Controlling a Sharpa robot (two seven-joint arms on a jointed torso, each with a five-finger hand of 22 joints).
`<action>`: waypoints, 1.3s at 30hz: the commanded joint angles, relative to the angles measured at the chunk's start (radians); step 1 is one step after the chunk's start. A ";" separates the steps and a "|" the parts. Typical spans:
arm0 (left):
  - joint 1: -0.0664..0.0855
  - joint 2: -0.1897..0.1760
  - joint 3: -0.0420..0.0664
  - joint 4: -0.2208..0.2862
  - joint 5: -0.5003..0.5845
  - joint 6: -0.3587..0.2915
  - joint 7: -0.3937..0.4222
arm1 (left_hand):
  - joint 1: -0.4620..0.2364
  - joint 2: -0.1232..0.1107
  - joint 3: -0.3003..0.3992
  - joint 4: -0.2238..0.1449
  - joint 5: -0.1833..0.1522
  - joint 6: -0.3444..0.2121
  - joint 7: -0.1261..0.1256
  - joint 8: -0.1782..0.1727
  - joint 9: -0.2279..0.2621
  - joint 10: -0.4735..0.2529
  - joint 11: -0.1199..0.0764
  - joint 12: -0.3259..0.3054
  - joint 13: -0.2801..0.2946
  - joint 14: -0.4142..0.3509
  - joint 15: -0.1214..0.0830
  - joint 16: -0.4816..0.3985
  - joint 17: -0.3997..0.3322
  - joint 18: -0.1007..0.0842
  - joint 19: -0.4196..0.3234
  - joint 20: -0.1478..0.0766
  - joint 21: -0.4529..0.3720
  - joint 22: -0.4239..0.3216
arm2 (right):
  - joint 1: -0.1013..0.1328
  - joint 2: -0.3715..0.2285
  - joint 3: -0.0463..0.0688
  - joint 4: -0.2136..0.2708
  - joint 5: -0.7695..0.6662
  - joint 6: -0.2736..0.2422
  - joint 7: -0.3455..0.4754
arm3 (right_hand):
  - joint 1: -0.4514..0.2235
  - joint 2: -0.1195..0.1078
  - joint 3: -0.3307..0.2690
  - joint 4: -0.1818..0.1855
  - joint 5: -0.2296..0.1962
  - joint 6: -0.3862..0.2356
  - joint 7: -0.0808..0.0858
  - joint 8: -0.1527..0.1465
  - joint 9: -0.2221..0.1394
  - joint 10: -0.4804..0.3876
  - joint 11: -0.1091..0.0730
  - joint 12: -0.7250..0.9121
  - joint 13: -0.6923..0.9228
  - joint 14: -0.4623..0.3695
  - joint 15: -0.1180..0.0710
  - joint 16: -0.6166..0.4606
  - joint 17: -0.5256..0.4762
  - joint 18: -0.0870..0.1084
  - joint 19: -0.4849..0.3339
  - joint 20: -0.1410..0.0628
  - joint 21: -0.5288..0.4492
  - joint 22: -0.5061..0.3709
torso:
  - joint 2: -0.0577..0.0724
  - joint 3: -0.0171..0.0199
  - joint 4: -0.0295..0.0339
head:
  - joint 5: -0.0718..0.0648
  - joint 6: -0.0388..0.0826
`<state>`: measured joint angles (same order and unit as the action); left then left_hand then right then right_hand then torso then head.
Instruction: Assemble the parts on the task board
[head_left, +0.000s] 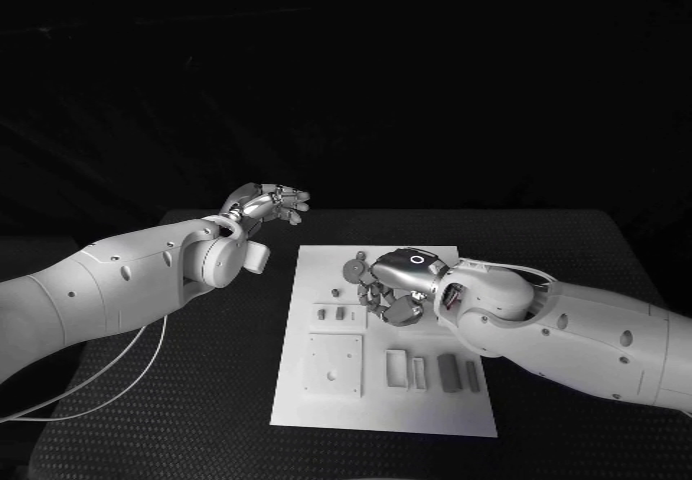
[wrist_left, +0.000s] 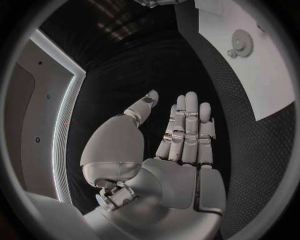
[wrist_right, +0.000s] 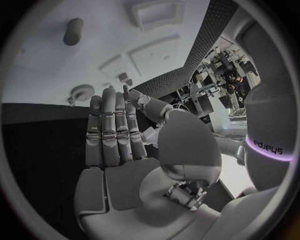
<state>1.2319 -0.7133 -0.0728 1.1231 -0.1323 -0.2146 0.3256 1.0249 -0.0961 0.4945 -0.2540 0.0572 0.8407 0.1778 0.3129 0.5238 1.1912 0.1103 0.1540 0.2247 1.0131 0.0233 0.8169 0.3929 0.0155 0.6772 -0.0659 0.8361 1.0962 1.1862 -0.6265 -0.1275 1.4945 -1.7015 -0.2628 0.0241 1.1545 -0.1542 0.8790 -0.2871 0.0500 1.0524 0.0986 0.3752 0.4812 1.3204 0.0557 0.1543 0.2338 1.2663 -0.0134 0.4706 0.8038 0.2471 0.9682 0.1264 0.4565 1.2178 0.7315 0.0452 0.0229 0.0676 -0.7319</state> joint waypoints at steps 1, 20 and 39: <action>0.001 0.011 0.001 -0.005 0.011 -0.004 0.011 | -0.004 0.004 -0.001 -0.005 0.001 -0.007 -0.002 0.007 -0.002 -0.006 -0.004 -0.003 -0.001 0.007 -0.001 -0.006 0.001 0.017 0.006 -0.010 -0.007 0.001 | -0.011 0.020 -0.012 -0.004 -0.031 0.002 0.011 | -0.004 -0.001 0.005 -0.001 0.004 0.006 -0.001 0.003 0.001 0.007 0.002 -0.001 0.001 0.001 -0.006 0.002 0.001 0.015 0.007 0.002 0.004 0.001 | -0.003 -0.0015 -0.0004 | 0.010 -0.002; 0.001 0.031 0.001 -0.009 0.014 -0.001 0.009 | -0.004 0.005 0.000 -0.004 0.002 -0.008 -0.002 0.009 -0.003 -0.007 -0.003 -0.003 -0.001 0.006 0.000 -0.009 0.003 0.016 0.005 -0.009 -0.009 0.002 | -0.091 0.098 -0.039 -0.055 -0.103 -0.002 0.013 | -0.005 0.001 0.006 -0.001 0.005 0.006 -0.001 0.002 0.002 0.007 0.002 -0.002 0.003 0.001 -0.006 0.001 0.003 0.015 0.008 0.002 0.005 0.002 | -0.003 -0.0024 0.0011 | 0.040 -0.027; 0.001 0.017 0.001 -0.003 0.014 0.002 0.007 | -0.004 0.005 0.000 -0.004 0.001 -0.010 -0.002 0.011 -0.005 -0.008 -0.003 -0.003 -0.002 0.006 0.000 -0.012 0.005 0.016 0.004 -0.009 -0.010 0.003 | -0.120 0.110 -0.040 -0.069 -0.104 -0.007 0.013 | -0.005 0.001 0.006 -0.001 0.004 0.006 -0.001 0.002 0.004 0.008 0.002 -0.003 0.004 0.002 -0.007 0.000 0.005 0.015 0.008 0.001 0.006 0.003 | -0.004 -0.0029 -0.0003 | 0.041 -0.038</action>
<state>1.2319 -0.6953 -0.0728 1.1169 -0.1250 -0.2158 0.3254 1.0249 -0.0961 0.4948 -0.2543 0.0572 0.8377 0.1749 0.3166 0.5202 1.1882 0.1073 0.1541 0.2239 1.0131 0.0232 0.8092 0.3960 0.0153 0.6771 -0.0659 0.8323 1.0977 1.0687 -0.5206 -0.1677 1.4268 -1.7912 -0.2670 0.0296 1.1544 -0.1542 0.8789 -0.2871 0.0493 1.0522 0.0988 0.3708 0.4837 1.3203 0.0558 0.1535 0.2365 1.2699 -0.0136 0.4706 0.8073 0.2472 0.9681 0.1266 0.4565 1.2198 0.7278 0.0428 0.0214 0.1112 -0.7690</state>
